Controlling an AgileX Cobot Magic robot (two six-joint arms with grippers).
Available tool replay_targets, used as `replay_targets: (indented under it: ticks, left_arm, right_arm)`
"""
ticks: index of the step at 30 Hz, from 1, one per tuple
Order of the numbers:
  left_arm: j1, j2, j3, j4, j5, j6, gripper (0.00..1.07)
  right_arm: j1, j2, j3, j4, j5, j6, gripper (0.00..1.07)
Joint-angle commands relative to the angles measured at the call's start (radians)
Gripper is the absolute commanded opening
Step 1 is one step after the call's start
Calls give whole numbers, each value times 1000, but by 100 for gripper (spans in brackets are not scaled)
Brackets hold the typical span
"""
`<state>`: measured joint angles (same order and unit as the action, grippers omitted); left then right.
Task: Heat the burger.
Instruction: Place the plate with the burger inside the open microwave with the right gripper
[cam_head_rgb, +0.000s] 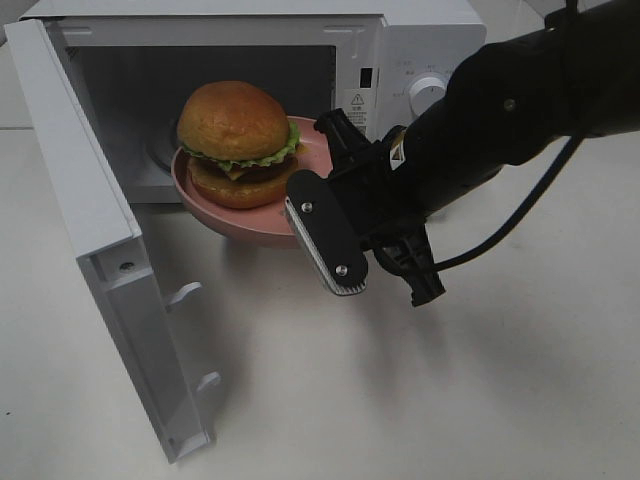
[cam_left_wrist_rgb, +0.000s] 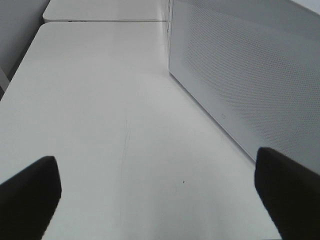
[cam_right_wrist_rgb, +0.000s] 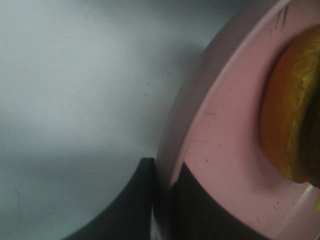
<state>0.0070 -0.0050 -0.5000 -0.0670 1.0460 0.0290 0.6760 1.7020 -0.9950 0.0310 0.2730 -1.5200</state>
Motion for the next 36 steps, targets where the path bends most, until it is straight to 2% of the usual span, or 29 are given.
replay_targets:
  ticks: [1, 20, 36]
  left_arm:
    - [-6, -25, 3, 4, -9, -4, 100]
    - [-6, -25, 3, 4, -9, -4, 100]
    - [-6, -25, 3, 4, -9, -4, 100]
  right_arm:
    - [3, 23, -51, -5, -49, 18, 2]
    - [3, 149, -216, -76, 4, 107, 2]
    - [3, 292, -428, -187, 127, 262, 2]
